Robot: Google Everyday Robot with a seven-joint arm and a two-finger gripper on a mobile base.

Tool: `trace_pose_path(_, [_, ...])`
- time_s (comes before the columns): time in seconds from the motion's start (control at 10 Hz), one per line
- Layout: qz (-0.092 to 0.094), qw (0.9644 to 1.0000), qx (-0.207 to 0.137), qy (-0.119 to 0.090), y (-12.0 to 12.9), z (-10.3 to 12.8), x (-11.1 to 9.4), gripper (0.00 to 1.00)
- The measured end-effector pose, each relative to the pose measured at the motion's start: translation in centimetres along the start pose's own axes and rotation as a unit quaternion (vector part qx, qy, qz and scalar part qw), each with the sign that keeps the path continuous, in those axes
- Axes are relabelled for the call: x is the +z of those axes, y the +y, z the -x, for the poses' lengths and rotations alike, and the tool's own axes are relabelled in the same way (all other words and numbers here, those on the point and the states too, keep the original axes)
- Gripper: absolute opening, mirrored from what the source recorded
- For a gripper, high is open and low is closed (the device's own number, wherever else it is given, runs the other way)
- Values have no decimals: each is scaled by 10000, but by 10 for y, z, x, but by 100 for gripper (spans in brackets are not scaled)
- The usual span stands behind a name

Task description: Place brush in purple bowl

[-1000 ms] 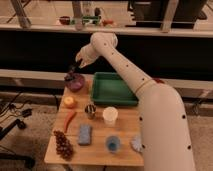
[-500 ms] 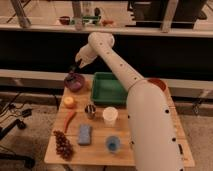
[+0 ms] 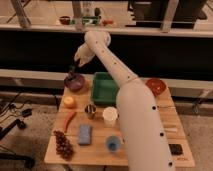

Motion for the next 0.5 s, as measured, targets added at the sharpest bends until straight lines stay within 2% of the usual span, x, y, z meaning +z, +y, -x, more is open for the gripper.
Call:
trace_pose_path(0.3, [145,9997,-27,214,17,-22,-8,14])
trace_pose_path(0.5, [213,9994,-53,270,29,-28,-12,14])
